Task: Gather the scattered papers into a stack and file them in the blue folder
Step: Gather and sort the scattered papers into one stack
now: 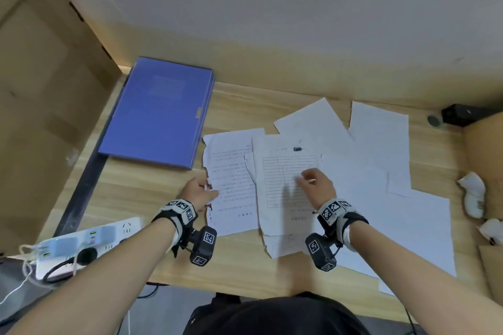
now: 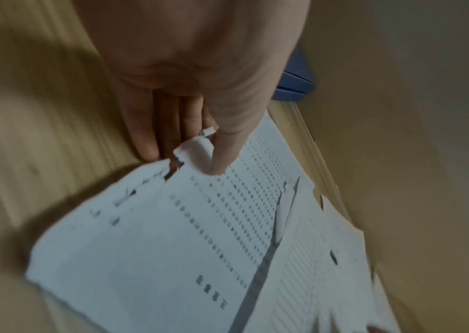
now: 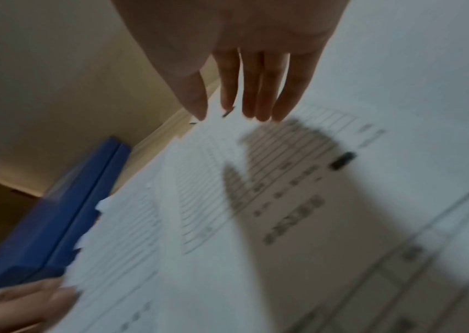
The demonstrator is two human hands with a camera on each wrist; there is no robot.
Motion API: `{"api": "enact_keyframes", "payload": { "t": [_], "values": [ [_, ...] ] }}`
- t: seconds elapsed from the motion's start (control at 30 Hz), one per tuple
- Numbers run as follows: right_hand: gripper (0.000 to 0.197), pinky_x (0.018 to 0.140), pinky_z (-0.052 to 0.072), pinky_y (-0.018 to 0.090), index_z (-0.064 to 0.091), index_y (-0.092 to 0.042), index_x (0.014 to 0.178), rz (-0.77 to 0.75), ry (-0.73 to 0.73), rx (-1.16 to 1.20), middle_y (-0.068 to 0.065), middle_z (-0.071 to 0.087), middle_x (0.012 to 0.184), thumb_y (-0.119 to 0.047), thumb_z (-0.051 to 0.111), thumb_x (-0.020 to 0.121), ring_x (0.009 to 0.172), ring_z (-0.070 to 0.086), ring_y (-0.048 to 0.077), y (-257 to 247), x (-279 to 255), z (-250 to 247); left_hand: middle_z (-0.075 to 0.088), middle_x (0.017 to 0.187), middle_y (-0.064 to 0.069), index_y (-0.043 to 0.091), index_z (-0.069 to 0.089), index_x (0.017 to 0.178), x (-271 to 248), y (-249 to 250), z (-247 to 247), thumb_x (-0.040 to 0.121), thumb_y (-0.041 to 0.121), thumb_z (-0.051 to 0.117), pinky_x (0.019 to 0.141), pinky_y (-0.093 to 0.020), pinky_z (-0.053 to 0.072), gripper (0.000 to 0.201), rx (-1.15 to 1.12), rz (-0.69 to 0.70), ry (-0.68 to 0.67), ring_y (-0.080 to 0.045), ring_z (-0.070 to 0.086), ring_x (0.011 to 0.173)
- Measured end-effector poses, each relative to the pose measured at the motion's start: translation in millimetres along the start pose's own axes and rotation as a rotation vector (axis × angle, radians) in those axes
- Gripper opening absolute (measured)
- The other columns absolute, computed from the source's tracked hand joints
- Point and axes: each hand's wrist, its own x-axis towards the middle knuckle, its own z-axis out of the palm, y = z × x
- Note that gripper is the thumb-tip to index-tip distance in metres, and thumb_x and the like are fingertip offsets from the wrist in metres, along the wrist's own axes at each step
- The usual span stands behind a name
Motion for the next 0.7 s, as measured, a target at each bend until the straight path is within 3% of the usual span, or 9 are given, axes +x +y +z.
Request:
{"api": "enact_keyframes", "payload": {
  "t": [0.1, 0.17, 0.23, 0.3, 0.37, 0.43, 0.53, 0.63, 0.7],
  "values": [
    [0.067, 0.099, 0.048, 0.046, 0.046, -0.010, 0.133, 0.113, 0.097, -0.163, 0.012, 0.048, 0.136, -0.041, 0.070, 0.079, 0.119, 0.054, 0.029, 31, 11, -19, 0.073, 0.090, 0.003, 0.026, 0.068, 0.083, 1, -12, 8, 0.071, 0.013, 0.080, 0.088, -0.044, 0.058, 0.022, -0.036, -0.004, -0.029, -0.023, 0.071, 0.089],
    [0.078, 0.100, 0.047, 0.047, 0.044, -0.006, 0.134, 0.181, 0.074, -0.269, 0.015, 0.048, 0.134, -0.043, 0.076, 0.073, 0.120, 0.052, 0.033, 44, 16, -24, 0.076, 0.091, 0.006, 0.031, 0.071, 0.078, 4, -23, 11, 0.064, 0.020, 0.079, 0.088, -0.046, 0.058, 0.019, -0.028, 0.012, -0.028, -0.022, 0.073, 0.088],
    [0.072, 0.095, 0.050, 0.046, 0.049, -0.007, 0.126, 0.215, 0.037, -0.312, 0.013, 0.054, 0.124, -0.043, 0.076, 0.070, 0.115, 0.054, 0.032, 50, 17, -24, 0.077, 0.090, 0.008, 0.038, 0.073, 0.075, 21, -40, 15, 0.062, 0.026, 0.073, 0.084, -0.048, 0.059, 0.018, -0.029, 0.035, 0.003, -0.021, 0.074, 0.085],
    [0.058, 0.083, 0.054, 0.042, 0.057, -0.012, 0.110, 0.214, 0.005, -0.327, 0.008, 0.060, 0.109, -0.044, 0.074, 0.064, 0.103, 0.057, 0.029, 55, 18, -21, 0.077, 0.090, 0.006, 0.035, 0.072, 0.079, 3, -19, 15, 0.068, 0.020, 0.068, 0.083, -0.049, 0.059, 0.019, -0.014, 0.050, 0.039, -0.024, 0.073, 0.085],
    [0.041, 0.062, 0.052, 0.033, 0.060, -0.011, 0.088, 0.180, -0.015, -0.335, 0.007, 0.063, 0.089, -0.040, 0.072, 0.063, 0.081, 0.059, 0.024, 59, 18, -17, 0.073, 0.100, 0.002, 0.028, 0.068, 0.094, -7, -1, 14, 0.081, 0.009, 0.062, 0.087, -0.042, 0.057, 0.024, 0.010, 0.072, 0.077, -0.024, 0.070, 0.092],
    [0.026, 0.054, 0.043, 0.028, 0.057, -0.012, 0.078, 0.152, 0.000, -0.206, 0.003, 0.061, 0.075, -0.032, 0.072, 0.069, 0.065, 0.054, 0.019, 56, 13, -14, 0.070, 0.109, -0.001, 0.014, 0.065, 0.113, -8, 11, 10, 0.087, 0.003, 0.056, 0.089, -0.038, 0.055, 0.030, 0.032, 0.119, 0.092, -0.024, 0.067, 0.099],
    [0.020, 0.055, 0.044, 0.028, 0.057, -0.014, 0.077, 0.134, 0.035, 0.023, -0.002, 0.060, 0.070, -0.025, 0.074, 0.074, 0.063, 0.056, 0.019, 54, 7, -17, 0.071, 0.113, -0.001, 0.017, 0.064, 0.120, -3, 16, -2, 0.085, 0.011, 0.055, 0.089, -0.044, 0.056, 0.037, 0.120, 0.173, 0.116, -0.023, 0.068, 0.100],
    [0.021, 0.068, 0.058, 0.043, 0.066, -0.005, 0.086, 0.114, 0.081, 0.115, 0.012, 0.072, 0.080, -0.021, 0.075, 0.076, 0.075, 0.069, 0.033, 54, 8, -23, 0.072, 0.111, -0.002, 0.017, 0.065, 0.118, -1, 22, -7, 0.086, 0.010, 0.055, 0.088, -0.044, 0.057, 0.035, 0.167, 0.208, 0.145, -0.024, 0.068, 0.098],
    [0.021, 0.072, 0.059, 0.046, 0.068, -0.001, 0.090, 0.108, 0.100, 0.140, 0.017, 0.073, 0.085, -0.019, 0.073, 0.078, 0.083, 0.069, 0.038, 54, 10, -29, 0.071, 0.111, -0.002, 0.017, 0.065, 0.118, -2, 26, -8, 0.086, 0.009, 0.055, 0.088, -0.042, 0.056, 0.034, 0.202, 0.228, 0.164, -0.026, 0.067, 0.099]
  ]
}}
